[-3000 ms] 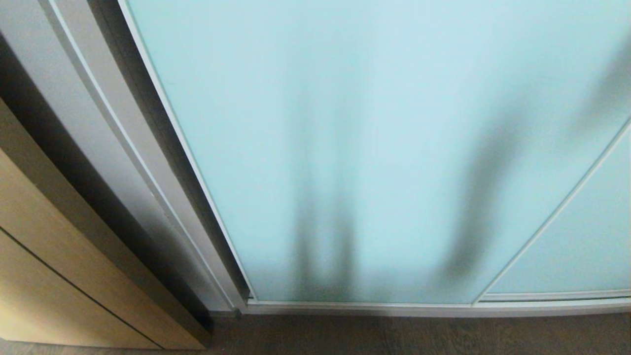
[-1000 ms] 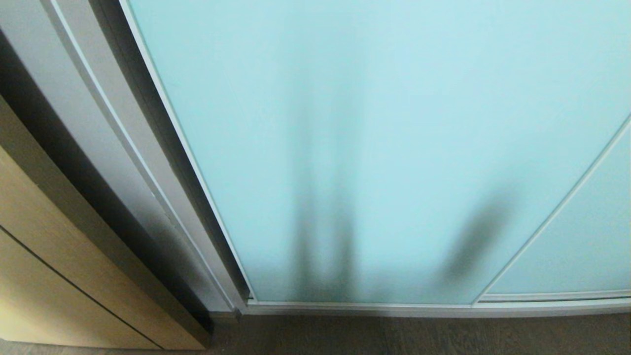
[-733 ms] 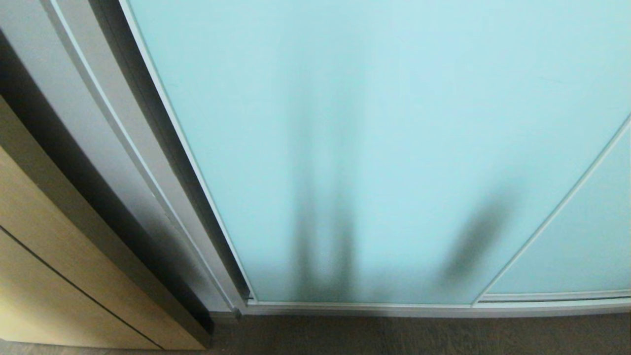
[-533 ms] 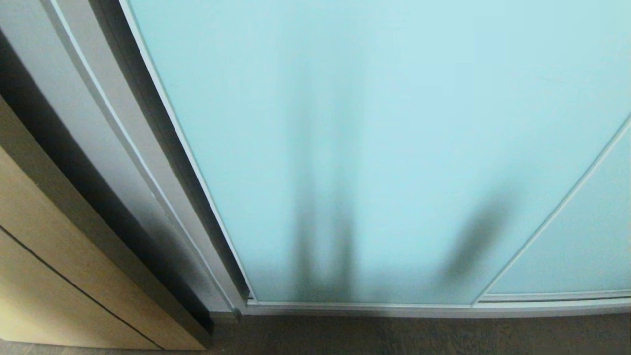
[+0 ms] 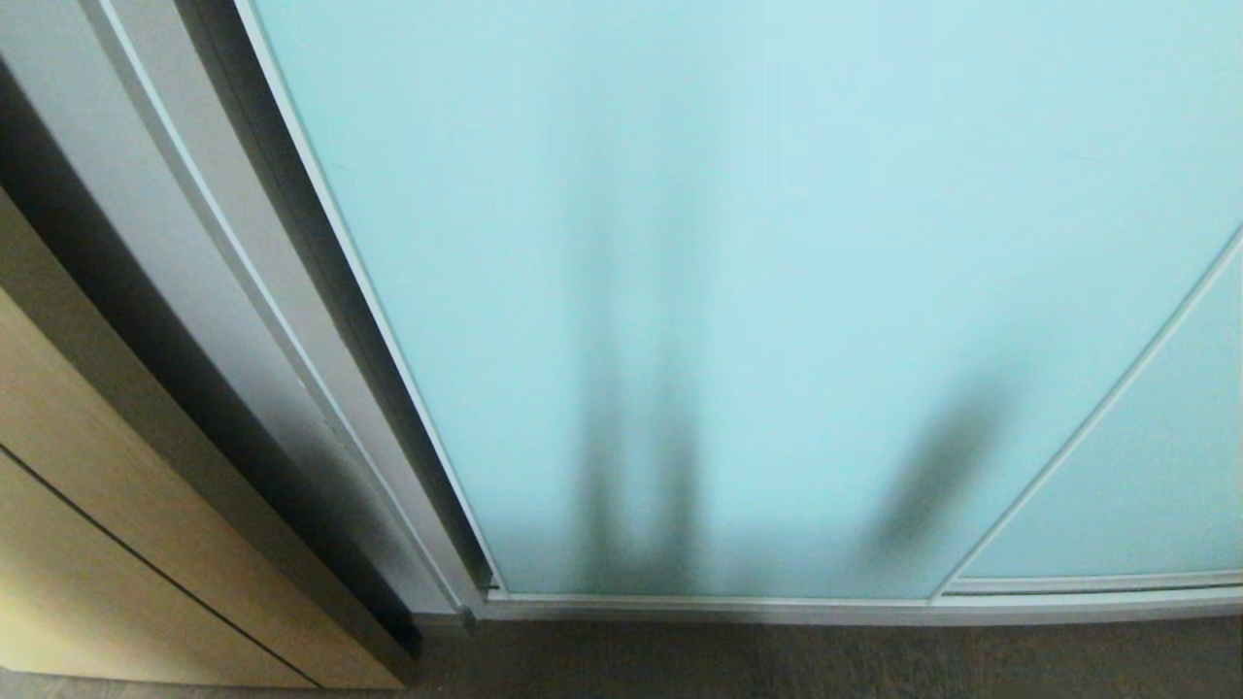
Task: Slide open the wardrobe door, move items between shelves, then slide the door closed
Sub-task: Open the door
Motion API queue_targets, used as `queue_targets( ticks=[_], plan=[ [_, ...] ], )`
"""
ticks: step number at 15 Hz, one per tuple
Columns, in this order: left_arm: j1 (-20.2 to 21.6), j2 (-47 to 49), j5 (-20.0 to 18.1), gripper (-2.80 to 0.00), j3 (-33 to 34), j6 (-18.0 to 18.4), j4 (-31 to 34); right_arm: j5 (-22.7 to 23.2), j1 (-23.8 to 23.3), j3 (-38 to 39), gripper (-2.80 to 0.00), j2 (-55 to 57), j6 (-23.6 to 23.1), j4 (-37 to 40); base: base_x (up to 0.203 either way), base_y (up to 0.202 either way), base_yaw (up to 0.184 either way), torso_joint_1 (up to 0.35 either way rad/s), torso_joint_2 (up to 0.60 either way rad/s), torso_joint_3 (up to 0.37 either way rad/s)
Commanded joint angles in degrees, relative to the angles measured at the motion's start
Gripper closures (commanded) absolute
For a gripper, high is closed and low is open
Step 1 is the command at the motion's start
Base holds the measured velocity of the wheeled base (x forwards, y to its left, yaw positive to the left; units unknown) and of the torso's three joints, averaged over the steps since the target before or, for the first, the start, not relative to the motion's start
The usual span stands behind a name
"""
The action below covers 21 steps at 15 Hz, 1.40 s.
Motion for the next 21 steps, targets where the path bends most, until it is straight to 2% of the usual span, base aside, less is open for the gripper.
queue_targets(
  ticks=[1,21],
  plan=[
    [0.0,0.1,0.0,0.00,0.1,0.0,0.0,0.0,0.1,0.0,0.00,0.0,0.0,-0.1,0.000,0.000,0.000,0.000,0.00,0.000],
    [0.0,0.1,0.0,0.00,0.1,0.0,0.0,0.1,0.0,0.0,0.00,0.0,0.0,-0.1,0.000,0.000,0.000,0.000,0.00,0.000]
  ],
)
